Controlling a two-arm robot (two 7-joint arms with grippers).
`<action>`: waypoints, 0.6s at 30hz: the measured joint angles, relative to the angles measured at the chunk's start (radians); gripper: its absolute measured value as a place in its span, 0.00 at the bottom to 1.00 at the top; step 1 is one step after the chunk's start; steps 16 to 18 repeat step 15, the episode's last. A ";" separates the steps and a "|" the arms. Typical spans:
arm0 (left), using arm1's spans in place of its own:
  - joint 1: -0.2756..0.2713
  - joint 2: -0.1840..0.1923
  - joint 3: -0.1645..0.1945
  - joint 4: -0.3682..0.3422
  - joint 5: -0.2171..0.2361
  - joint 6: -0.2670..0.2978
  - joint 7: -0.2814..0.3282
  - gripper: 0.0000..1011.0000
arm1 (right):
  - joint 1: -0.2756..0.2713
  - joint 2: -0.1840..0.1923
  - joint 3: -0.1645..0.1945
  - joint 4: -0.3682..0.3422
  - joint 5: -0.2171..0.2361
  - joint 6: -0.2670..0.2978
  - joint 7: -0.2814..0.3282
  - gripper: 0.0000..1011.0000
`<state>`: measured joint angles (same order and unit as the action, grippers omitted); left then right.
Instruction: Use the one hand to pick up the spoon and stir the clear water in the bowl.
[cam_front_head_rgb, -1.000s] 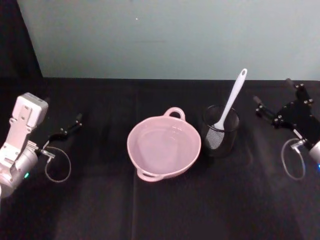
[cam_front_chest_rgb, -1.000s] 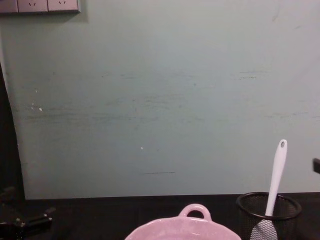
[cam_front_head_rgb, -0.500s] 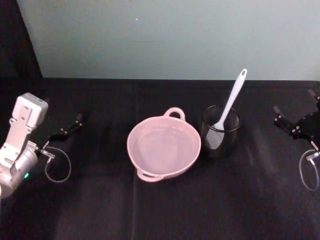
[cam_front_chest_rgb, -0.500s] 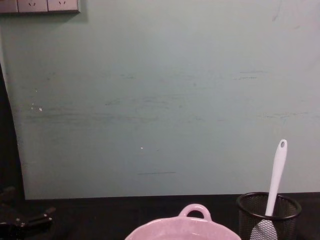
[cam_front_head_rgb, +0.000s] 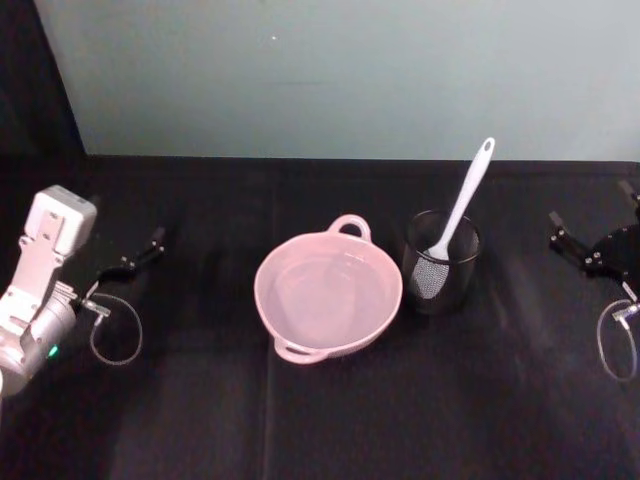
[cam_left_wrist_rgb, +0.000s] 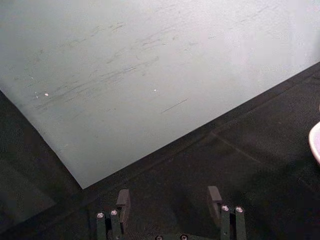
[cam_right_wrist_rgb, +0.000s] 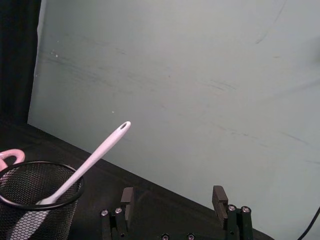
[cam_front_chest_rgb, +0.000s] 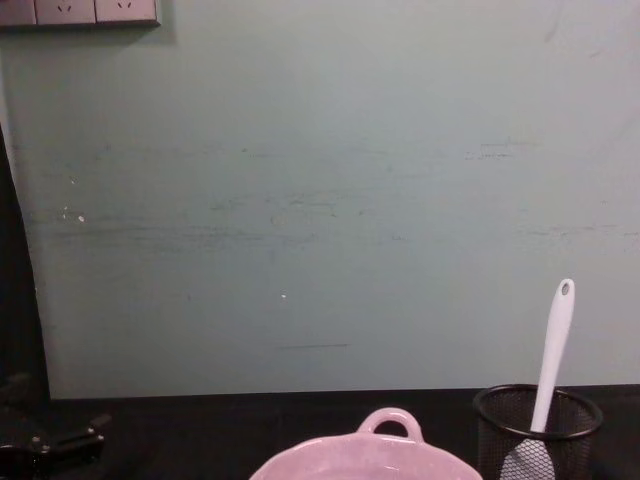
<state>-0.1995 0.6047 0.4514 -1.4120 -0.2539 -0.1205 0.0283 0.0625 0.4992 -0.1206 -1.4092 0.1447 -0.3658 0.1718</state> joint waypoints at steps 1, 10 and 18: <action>0.000 0.000 0.000 0.000 0.000 0.000 0.000 1.00 | 0.000 0.000 0.000 0.000 0.000 0.000 0.000 0.99; 0.000 0.000 0.000 0.000 0.000 0.000 0.000 1.00 | 0.001 0.002 -0.002 -0.002 -0.002 0.001 0.001 0.99; 0.000 0.000 0.000 0.000 0.000 0.000 0.000 1.00 | 0.001 0.003 -0.003 -0.002 -0.002 0.002 0.001 0.99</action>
